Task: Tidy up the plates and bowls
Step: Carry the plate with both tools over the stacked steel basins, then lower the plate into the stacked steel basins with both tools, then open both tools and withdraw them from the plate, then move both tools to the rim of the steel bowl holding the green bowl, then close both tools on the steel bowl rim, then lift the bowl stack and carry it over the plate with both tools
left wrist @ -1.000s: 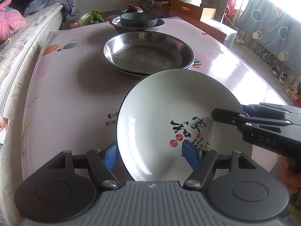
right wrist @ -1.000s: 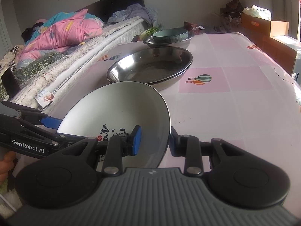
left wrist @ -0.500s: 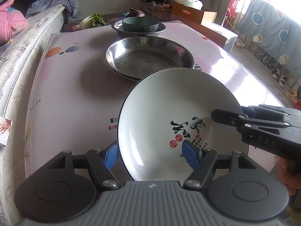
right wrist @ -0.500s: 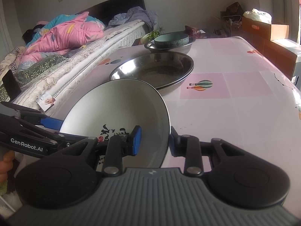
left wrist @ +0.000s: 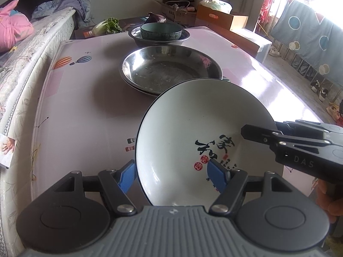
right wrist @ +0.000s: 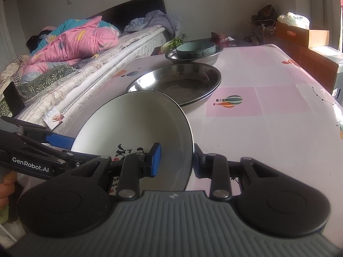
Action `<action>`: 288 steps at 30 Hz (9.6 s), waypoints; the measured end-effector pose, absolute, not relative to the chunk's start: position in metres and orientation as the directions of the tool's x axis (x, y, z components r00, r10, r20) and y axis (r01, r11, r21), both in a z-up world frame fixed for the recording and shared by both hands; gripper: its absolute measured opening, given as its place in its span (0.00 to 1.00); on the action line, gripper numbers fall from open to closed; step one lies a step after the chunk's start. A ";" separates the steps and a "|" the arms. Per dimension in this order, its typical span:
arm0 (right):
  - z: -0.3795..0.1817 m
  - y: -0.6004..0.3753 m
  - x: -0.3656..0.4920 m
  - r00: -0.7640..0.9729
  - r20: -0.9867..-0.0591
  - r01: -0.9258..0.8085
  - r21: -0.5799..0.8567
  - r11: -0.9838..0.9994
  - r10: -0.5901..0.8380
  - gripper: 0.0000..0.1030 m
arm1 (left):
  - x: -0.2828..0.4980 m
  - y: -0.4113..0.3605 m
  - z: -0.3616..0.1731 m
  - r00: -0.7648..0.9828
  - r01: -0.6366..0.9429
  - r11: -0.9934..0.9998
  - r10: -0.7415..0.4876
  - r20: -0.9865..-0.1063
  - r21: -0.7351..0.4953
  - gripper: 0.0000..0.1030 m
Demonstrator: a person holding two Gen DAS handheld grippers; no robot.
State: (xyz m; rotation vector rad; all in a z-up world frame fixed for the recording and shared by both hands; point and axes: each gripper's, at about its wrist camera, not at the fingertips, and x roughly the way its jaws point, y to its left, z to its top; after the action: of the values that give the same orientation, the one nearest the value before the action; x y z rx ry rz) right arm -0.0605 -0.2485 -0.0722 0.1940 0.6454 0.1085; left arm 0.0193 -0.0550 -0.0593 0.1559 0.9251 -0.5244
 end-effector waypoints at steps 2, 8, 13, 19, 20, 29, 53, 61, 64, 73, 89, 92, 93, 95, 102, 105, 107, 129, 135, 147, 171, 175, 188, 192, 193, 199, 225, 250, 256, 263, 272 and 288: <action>-0.072 -0.249 -0.061 0.794 -0.586 -0.040 0.213 0.976 0.160 0.29 | 0.019 -0.055 -0.059 0.488 0.494 0.865 -0.364 -0.793 -0.093 0.70; -0.072 -0.249 -0.061 0.795 -0.586 -0.040 0.213 0.976 0.160 0.29 | 0.021 -0.054 -0.057 0.492 0.490 0.867 -0.364 -0.790 -0.094 0.70; -0.069 -0.249 -0.060 0.797 -0.582 -0.041 0.213 0.976 0.160 0.29 | 0.023 -0.054 -0.056 0.495 0.486 0.869 -0.365 -0.789 -0.097 0.70; -0.063 -0.250 -0.054 0.801 -0.578 -0.041 0.208 0.977 0.157 0.29 | 0.030 -0.056 -0.052 0.498 0.483 0.869 -0.370 -0.784 -0.103 0.70; -0.062 -0.250 -0.053 0.802 -0.576 -0.040 0.207 0.977 0.155 0.29 | 0.032 -0.056 -0.051 0.499 0.483 0.869 -0.372 -0.783 -0.105 0.70; -0.055 -0.255 -0.031 0.806 -0.573 -0.031 0.206 0.978 0.146 0.29 | 0.054 -0.062 -0.044 0.510 0.480 0.870 -0.380 -0.772 -0.111 0.70; -0.052 -0.288 0.079 0.783 -0.598 0.011 0.294 0.956 0.174 0.29 | 0.142 -0.086 -0.026 0.548 0.457 0.884 -0.368 -0.751 -0.100 0.70; -0.059 -0.302 0.109 0.757 -0.623 0.048 0.353 0.934 0.197 0.29 | 0.166 -0.091 -0.031 0.523 0.449 0.885 -0.371 -0.768 -0.122 0.70; -0.063 -0.306 0.116 0.743 -0.637 0.064 0.374 0.925 0.206 0.29 | 0.172 -0.092 -0.035 0.509 0.444 0.886 -0.372 -0.776 -0.133 0.70; -0.069 -0.312 0.134 0.721 -0.660 0.084 0.387 0.918 0.212 0.29 | 0.180 -0.092 -0.040 0.502 0.442 0.887 -0.371 -0.781 -0.137 0.69; -0.065 -0.316 0.143 0.721 -0.662 0.113 0.401 0.909 0.203 0.37 | 0.174 -0.090 -0.024 0.551 0.454 0.883 -0.383 -0.741 -0.118 0.69; -0.062 -0.318 0.140 0.725 -0.658 0.114 0.406 0.906 0.204 0.40 | 0.172 -0.087 -0.021 0.558 0.451 0.885 -0.381 -0.737 -0.116 0.69; -0.060 -0.318 0.138 0.727 -0.659 0.115 0.396 0.911 0.195 0.41 | 0.170 -0.086 -0.020 0.560 0.450 0.886 -0.379 -0.736 -0.114 0.69; -0.057 -0.316 0.134 0.726 -0.666 0.121 0.371 0.921 0.173 0.46 | 0.168 -0.084 -0.018 0.566 0.447 0.888 -0.375 -0.735 -0.109 0.69; -0.053 -0.320 0.121 0.732 -0.665 0.143 0.365 0.920 0.150 0.47 | 0.158 -0.077 -0.010 0.587 0.433 0.896 -0.361 -0.725 -0.096 0.71; -0.051 -0.318 0.115 0.736 -0.659 0.143 0.376 0.915 0.156 0.47 | 0.154 -0.074 -0.006 0.596 0.429 0.899 -0.353 -0.721 -0.086 0.72; -0.049 -0.316 0.112 0.740 -0.653 0.136 0.380 0.915 0.161 0.47 | 0.151 -0.072 -0.004 0.607 0.424 0.903 -0.342 -0.717 -0.072 0.73; -0.022 -0.322 0.074 0.779 -0.604 0.135 0.424 0.896 0.168 0.77 | 0.145 -0.046 0.003 0.634 0.377 0.922 -0.328 -0.701 -0.091 0.92; -0.006 -0.334 0.089 0.787 -0.596 0.123 0.408 0.905 0.161 0.77 | 0.169 -0.039 0.010 0.658 0.342 0.935 -0.312 -0.685 -0.097 0.92; 0.004 -0.387 0.162 0.785 -0.591 0.142 0.468 0.872 0.189 0.77 | 0.247 -0.055 0.005 0.670 0.336 0.934 -0.329 -0.666 -0.123 0.91; -0.079 -0.418 0.326 0.615 -0.723 0.186 0.520 0.833 0.314 0.47 | 0.370 -0.118 -0.063 0.454 0.351 0.921 -0.326 -0.829 -0.169 0.46; -0.087 -0.415 0.342 0.579 -0.749 0.184 0.504 0.844 0.321 0.35 | 0.378 -0.125 -0.069 0.433 0.350 0.921 -0.321 -0.842 -0.172 0.42; -0.099 -0.410 0.367 0.550 -0.762 0.183 0.509 0.841 0.342 0.24 | 0.398 -0.133 -0.086 0.375 0.299 0.926 -0.336 -0.864 -0.230 0.21; -0.102 -0.405 0.375 0.554 -0.756 0.174 0.514 0.840 0.348 0.15 | 0.399 -0.132 -0.086 0.369 0.299 0.922 -0.348 -0.862 -0.245 0.17; -0.103 -0.405 0.376 0.553 -0.754 0.179 0.524 0.833 0.356 0.12 | 0.399 -0.134 -0.086 0.367 0.302 0.921 -0.350 -0.862 -0.246 0.15; -0.100 -0.399 0.373 0.546 -0.760 0.189 0.521 0.832 0.351 0.08 | 0.392 -0.137 -0.083 0.356 0.322 0.915 -0.353 -0.865 -0.241 0.15; -0.103 -0.402 0.361 0.590 -0.741 0.200 0.519 0.831 0.321 0.10 | 0.387 -0.148 -0.082 0.389 0.339 0.918 -0.334 -0.859 -0.204 0.16; -0.054 -0.413 0.341 0.646 -0.711 0.211 0.517 0.829 0.279 0.10 | 0.369 -0.161 -0.034 0.448 0.378 0.906 -0.361 -0.818 -0.193 0.16; -0.026 -0.407 0.319 0.663 -0.698 0.201 0.515 0.833 0.271 0.10 | 0.349 -0.152 -0.008 0.465 0.380 0.902 -0.380 -0.800 -0.208 0.16; -0.003 -0.384 0.274 0.668 -0.687 0.202 0.538 0.818 0.287 0.10 | 0.310 -0.127 0.017 0.486 0.361 0.903 -0.395 -0.780 -0.233 0.15; -0.019 -0.348 0.206 0.623 -0.715 0.238 0.559 0.794 0.317 0.11 | 0.249 -0.093 -0.004 0.450 0.348 0.902 -0.399 -0.799 -0.254 0.14; -0.074 -0.325 0.146 0.579 -0.768 0.314 0.518 0.795 0.272 0.10 | 0.213 -0.084 -0.059 0.377 0.418 0.880 -0.394 -0.839 -0.225 0.17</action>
State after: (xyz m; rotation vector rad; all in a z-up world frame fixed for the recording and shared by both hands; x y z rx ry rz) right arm 0.1462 -0.3245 -0.0741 0.6784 0.9729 -0.0273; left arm 0.2130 -0.0845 -0.0586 0.0262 1.0647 -0.5191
